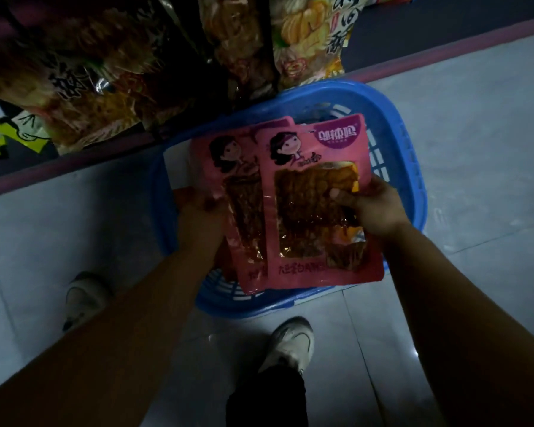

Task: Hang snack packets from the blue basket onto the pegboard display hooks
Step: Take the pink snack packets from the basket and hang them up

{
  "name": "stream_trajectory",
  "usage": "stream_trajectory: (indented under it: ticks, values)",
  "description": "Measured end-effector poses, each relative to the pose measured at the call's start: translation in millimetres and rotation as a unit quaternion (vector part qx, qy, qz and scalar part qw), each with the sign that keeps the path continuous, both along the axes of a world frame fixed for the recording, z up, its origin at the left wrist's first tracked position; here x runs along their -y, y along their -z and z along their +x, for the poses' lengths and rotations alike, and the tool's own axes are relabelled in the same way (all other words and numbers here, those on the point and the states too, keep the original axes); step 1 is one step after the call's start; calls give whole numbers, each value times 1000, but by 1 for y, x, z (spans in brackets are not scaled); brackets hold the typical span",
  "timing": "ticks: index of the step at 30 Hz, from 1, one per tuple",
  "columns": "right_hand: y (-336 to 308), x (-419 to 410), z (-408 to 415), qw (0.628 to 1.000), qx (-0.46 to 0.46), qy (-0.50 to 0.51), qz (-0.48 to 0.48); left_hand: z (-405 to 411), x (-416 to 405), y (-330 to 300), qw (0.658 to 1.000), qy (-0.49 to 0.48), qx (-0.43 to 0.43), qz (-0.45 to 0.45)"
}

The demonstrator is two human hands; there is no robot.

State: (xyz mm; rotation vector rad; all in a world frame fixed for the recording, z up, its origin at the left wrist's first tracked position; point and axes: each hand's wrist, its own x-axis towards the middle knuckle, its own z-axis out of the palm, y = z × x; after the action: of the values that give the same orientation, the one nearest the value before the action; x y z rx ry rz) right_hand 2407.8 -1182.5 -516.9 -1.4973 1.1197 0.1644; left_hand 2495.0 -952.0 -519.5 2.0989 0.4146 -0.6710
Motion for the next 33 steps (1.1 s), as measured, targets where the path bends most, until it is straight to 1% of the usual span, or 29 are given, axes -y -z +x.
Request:
stream_trajectory:
  ticks: [2,3,5,8,10,12,16,20,25,29,33]
  values:
    - [-3,-1,-6,1000,1,27,16,-4,8,-6,994,-40,-39,-89]
    - [-4,-2,-9,999,-2,36,23,-5,10,-9,992,-34,-47,-111]
    - [-9,-6,-13,998,-5,49,32,-4,11,-13,988,-19,-67,-138]
    - [-33,-15,-21,995,22,77,56,-2,2,-30,981,-35,-92,-168]
    - [-62,-23,-26,994,42,80,68,-2,-8,-55,977,-54,-100,-180]
    - [-101,-32,-29,994,50,72,58,-2,-21,-89,969,-95,-114,-198]
    - [-203,-64,-25,996,81,26,36,3,-64,-177,959,-161,-116,-203]
    - [-317,-98,-9,992,120,-44,13,7,-107,-283,963,-163,-43,-212]
    - [-446,-148,16,974,192,-116,30,14,-162,-422,956,-179,86,-218]
    - [-527,-191,35,956,243,-157,59,6,-219,-513,934,-199,202,-218]
    - [-588,-231,56,937,287,-189,60,4,-281,-574,905,-235,264,-237]
